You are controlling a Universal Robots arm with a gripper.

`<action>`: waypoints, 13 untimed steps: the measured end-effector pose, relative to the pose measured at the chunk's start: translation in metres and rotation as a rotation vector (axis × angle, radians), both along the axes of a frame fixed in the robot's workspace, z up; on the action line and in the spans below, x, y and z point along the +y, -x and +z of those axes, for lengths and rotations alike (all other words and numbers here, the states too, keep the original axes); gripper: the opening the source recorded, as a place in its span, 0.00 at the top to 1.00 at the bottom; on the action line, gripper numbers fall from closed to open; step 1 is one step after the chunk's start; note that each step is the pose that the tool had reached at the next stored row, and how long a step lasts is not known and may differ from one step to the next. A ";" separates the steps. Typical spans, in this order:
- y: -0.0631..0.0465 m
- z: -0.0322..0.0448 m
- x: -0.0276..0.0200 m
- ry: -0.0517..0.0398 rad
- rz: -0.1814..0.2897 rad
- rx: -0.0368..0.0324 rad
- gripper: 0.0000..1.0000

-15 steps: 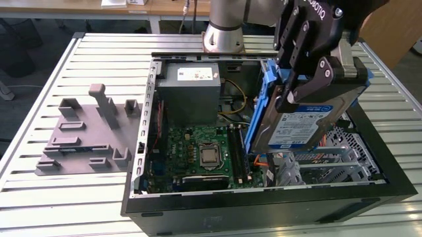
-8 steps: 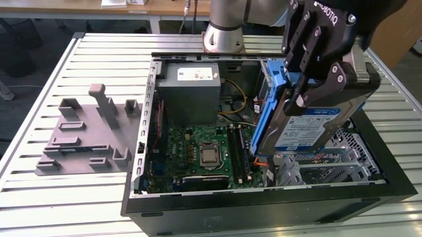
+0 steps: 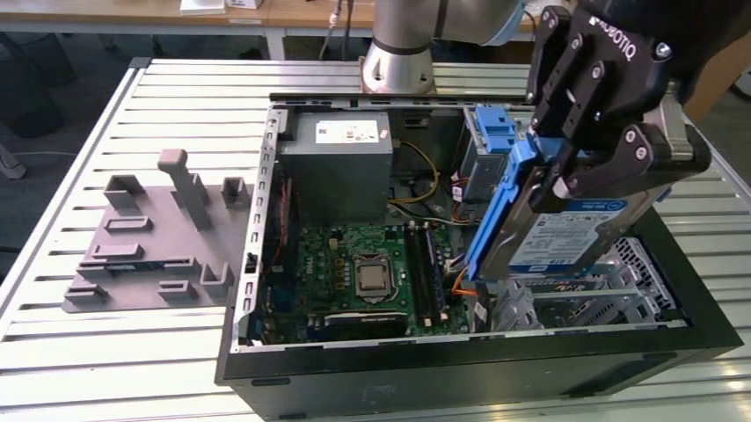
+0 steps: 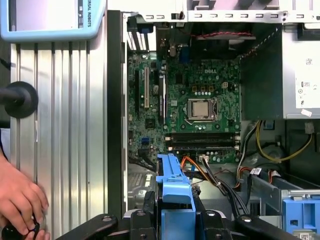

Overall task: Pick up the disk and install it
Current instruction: 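Insert the disk into the insertion slot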

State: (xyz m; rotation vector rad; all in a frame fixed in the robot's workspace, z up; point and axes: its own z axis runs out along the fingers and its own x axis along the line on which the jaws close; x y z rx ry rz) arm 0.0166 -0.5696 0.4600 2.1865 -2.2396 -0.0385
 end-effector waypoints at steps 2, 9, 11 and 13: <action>-0.005 -0.0004 0.0000 0.0002 0.000 0.0001 0.64; -0.019 -0.0018 -0.0001 0.0000 0.000 0.0006 0.64; -0.023 -0.0023 -0.0001 -0.0001 0.000 0.0013 0.64; -0.026 -0.0030 0.0000 -0.0001 0.000 0.0016 0.64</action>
